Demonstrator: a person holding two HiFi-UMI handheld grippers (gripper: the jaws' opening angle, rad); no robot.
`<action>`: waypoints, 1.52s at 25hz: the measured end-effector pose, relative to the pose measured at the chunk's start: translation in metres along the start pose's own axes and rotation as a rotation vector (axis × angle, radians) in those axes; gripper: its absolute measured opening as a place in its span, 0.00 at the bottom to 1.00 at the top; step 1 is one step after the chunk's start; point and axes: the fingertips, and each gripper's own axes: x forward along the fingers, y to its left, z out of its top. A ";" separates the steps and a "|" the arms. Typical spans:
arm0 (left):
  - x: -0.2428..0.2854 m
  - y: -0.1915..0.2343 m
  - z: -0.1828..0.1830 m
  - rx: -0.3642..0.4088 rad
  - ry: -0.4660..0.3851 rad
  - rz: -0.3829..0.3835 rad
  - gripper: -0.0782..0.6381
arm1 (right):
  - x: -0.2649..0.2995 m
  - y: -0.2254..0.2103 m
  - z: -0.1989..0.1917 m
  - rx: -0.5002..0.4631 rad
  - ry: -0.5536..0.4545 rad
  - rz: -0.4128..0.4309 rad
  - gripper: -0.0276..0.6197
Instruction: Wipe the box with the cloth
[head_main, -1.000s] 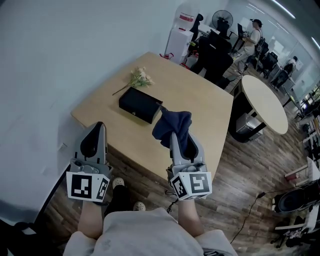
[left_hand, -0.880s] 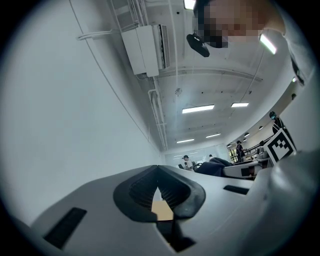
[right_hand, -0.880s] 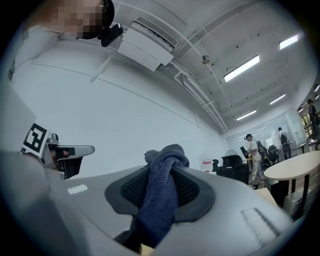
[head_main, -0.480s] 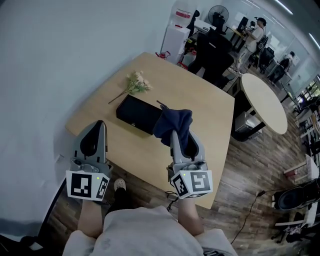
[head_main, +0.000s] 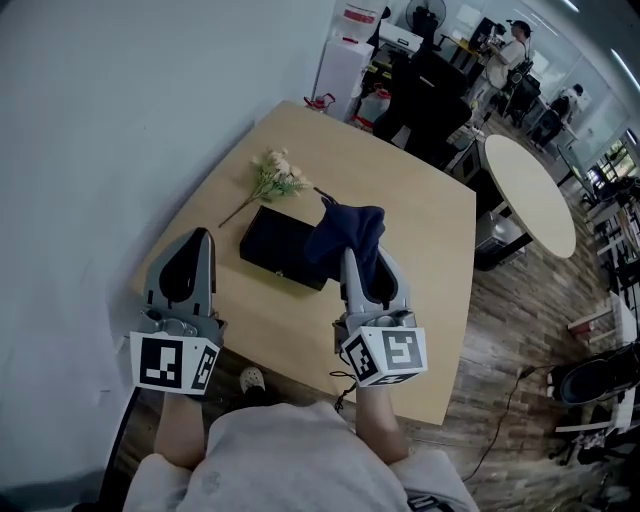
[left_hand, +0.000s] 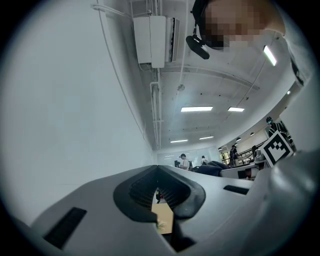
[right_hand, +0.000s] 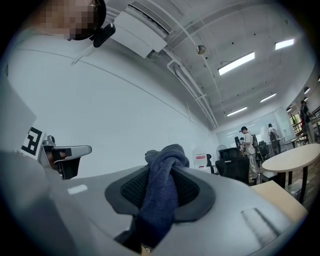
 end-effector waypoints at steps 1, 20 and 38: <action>0.006 0.006 -0.003 -0.001 0.000 -0.006 0.12 | 0.008 0.000 -0.004 0.003 0.008 -0.007 0.24; 0.094 0.055 -0.077 -0.063 0.090 -0.141 0.12 | 0.111 -0.012 -0.142 0.187 0.326 -0.113 0.24; 0.114 0.099 -0.131 -0.096 0.186 -0.123 0.12 | 0.194 0.016 -0.286 0.224 0.650 -0.118 0.24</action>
